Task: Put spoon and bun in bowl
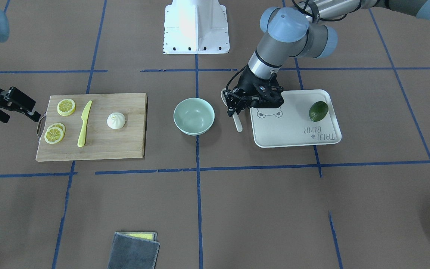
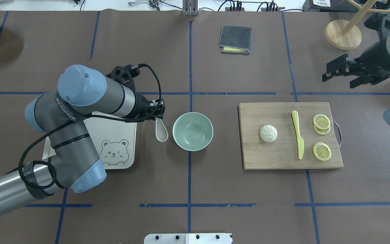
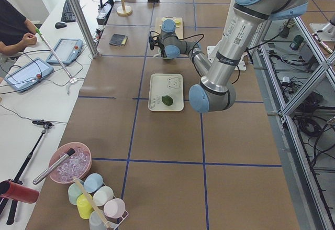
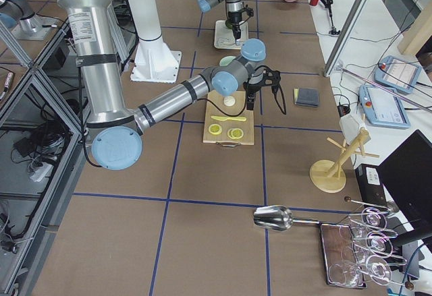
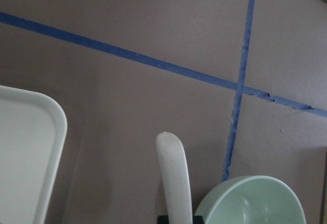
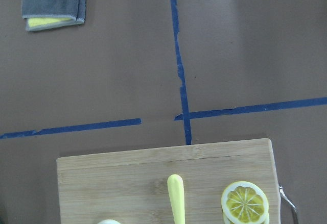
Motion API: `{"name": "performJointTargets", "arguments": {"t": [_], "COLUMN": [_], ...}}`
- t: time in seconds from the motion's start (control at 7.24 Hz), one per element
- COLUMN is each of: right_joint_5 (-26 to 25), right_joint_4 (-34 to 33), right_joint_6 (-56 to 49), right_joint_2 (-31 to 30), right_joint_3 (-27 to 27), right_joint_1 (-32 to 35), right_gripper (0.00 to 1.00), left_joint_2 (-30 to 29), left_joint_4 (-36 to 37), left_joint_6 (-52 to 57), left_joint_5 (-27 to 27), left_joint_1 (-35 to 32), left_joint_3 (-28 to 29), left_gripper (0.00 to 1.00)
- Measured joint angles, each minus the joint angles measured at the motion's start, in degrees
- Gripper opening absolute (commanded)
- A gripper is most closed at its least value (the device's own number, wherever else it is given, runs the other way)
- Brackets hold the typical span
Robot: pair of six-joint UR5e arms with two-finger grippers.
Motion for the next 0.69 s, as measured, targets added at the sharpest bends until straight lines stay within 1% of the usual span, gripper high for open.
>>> {"name": "performJointTargets", "arguments": {"t": [0.14, 0.28, 0.55, 0.69], "right_joint_5": [-2.5, -4.9, -8.7, -9.9], "right_joint_4": [0.1, 0.5, 1.4, 1.5], "right_joint_6": [2.7, 4.8, 7.1, 7.5], "right_joint_2": [1.3, 2.1, 3.1, 3.6], "right_joint_3": [0.0, 0.0, -0.1, -0.2], "right_joint_1": [-2.7, -5.4, -9.6, -11.1], "right_gripper": [1.00, 1.00, 1.00, 1.00], "left_joint_2": [-1.0, -2.2, -5.4, -6.9], "left_joint_4": [-3.2, -4.7, -5.4, -5.6], "left_joint_6": [-1.0, -1.5, -2.3, -2.7], "left_joint_5": [0.0, 0.1, 0.2, 1.2], "left_joint_1": [0.4, 0.8, 1.6, 2.1], "left_joint_3": [2.3, 3.9, 6.9, 8.4], "left_gripper": [0.00, 0.00, 0.00, 0.00]}}
